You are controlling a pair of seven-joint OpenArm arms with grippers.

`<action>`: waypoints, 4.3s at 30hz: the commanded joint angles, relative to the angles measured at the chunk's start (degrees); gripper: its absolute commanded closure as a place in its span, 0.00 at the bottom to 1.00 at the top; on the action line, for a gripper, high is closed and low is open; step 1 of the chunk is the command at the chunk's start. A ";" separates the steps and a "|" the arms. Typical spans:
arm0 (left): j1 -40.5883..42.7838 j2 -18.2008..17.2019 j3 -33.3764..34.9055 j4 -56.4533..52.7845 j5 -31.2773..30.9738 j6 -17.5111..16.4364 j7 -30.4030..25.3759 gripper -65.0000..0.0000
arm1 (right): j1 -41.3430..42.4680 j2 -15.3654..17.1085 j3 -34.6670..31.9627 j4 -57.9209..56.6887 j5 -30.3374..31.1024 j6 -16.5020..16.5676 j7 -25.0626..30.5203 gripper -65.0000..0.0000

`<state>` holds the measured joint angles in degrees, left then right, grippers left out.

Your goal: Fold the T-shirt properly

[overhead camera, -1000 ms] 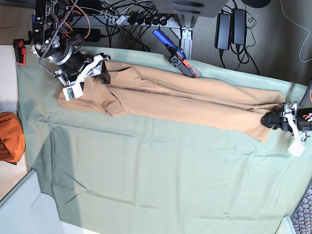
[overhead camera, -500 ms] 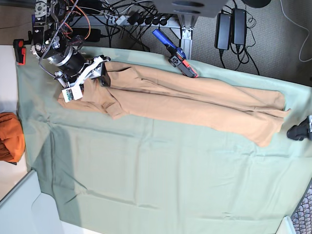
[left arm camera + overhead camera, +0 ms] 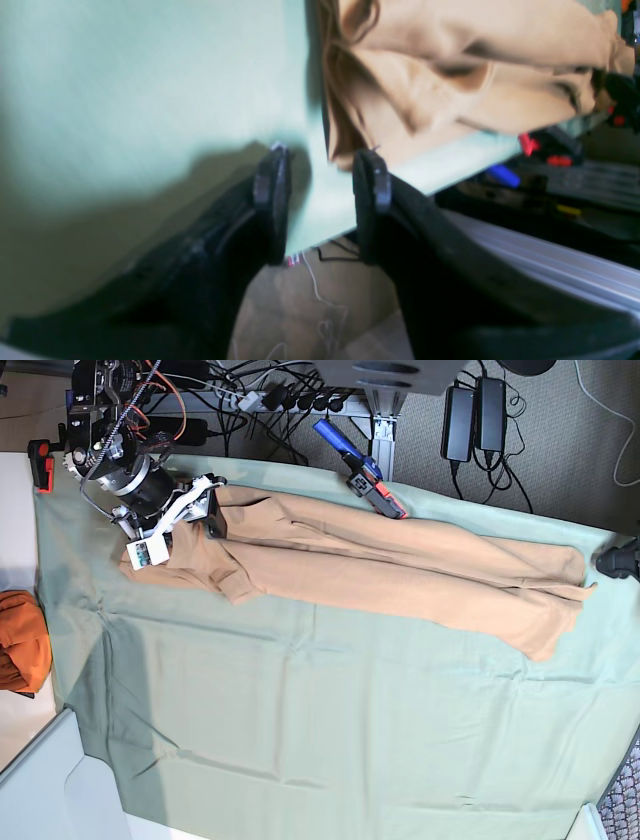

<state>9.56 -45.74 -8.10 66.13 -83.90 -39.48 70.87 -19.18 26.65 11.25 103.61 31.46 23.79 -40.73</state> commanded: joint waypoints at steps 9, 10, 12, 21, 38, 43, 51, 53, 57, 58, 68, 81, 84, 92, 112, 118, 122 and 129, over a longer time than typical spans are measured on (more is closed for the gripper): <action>2.19 -2.40 -1.38 10.80 -1.10 -0.52 0.15 1.00 | 0.39 0.79 0.52 0.90 0.39 6.03 3.39 0.99; 2.21 -2.40 -1.57 12.33 -1.10 -0.52 0.17 1.00 | 0.39 0.79 0.52 0.90 0.11 6.03 3.39 1.00; 2.23 -2.34 -1.57 14.99 -1.10 -0.52 0.55 1.00 | 0.42 0.76 0.52 0.90 -0.85 6.01 3.43 1.00; 3.93 -1.55 -1.55 16.46 1.51 -0.52 0.04 1.00 | 0.44 0.76 0.52 0.90 -0.83 6.01 3.65 1.00; -0.81 4.15 -1.49 16.46 6.23 -0.52 -6.10 1.00 | 0.39 0.76 0.52 0.90 -0.83 6.01 3.63 1.00; -3.93 4.20 0.24 16.37 11.58 -0.52 -10.47 1.00 | 0.42 0.76 0.52 0.90 -0.81 6.01 3.65 1.00; -6.64 6.47 10.43 16.02 25.62 -0.52 -21.22 1.00 | 0.42 0.76 0.52 0.90 -0.42 6.03 3.63 1.00; -7.56 7.48 11.52 15.39 27.89 -0.52 -22.97 1.00 | 0.42 0.76 0.52 0.90 -0.44 6.03 3.63 1.00; -9.09 7.96 11.39 14.86 28.37 -0.52 -22.64 1.00 | 0.39 0.79 0.52 0.90 -0.44 6.01 3.61 1.00; -9.31 7.74 11.39 14.86 27.71 -0.52 -21.86 1.00 | 0.39 0.76 0.52 0.90 -0.44 6.03 3.61 1.00; -10.03 4.44 6.19 14.93 18.34 -0.52 -14.47 0.71 | 0.39 0.76 0.52 0.90 -0.44 6.03 3.61 1.00; -6.82 5.07 -0.17 13.66 19.06 -0.52 -11.91 0.49 | 0.42 0.76 0.52 0.90 -0.42 6.01 3.63 1.00; -6.82 5.31 -0.17 11.43 19.04 -0.52 -12.02 0.49 | 0.42 0.76 0.52 0.90 -0.42 6.01 3.61 1.00; -6.84 7.26 -0.17 7.61 18.91 -0.52 -13.68 0.49 | 0.42 0.76 0.52 0.90 -0.39 6.03 3.63 1.00; -6.75 14.29 -0.17 7.61 17.81 -0.52 -15.41 1.00 | 0.42 0.76 0.52 0.90 -0.42 6.03 3.63 1.00; -6.71 14.23 -0.17 7.58 24.76 -0.52 -20.52 1.00 | 0.44 0.79 0.52 0.90 -0.42 6.01 3.61 1.00; -7.63 12.98 -0.17 7.61 30.67 -0.52 -25.07 1.00 | 0.46 0.79 1.09 0.90 -0.37 6.01 3.63 1.00; -12.28 10.60 -0.17 6.49 36.94 -0.52 -26.73 1.00 | 0.61 0.76 4.70 0.90 2.23 6.01 3.61 1.00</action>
<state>-1.80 -33.69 -7.77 72.03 -46.65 -39.51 45.30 -19.05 26.65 15.33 103.61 33.21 23.79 -38.39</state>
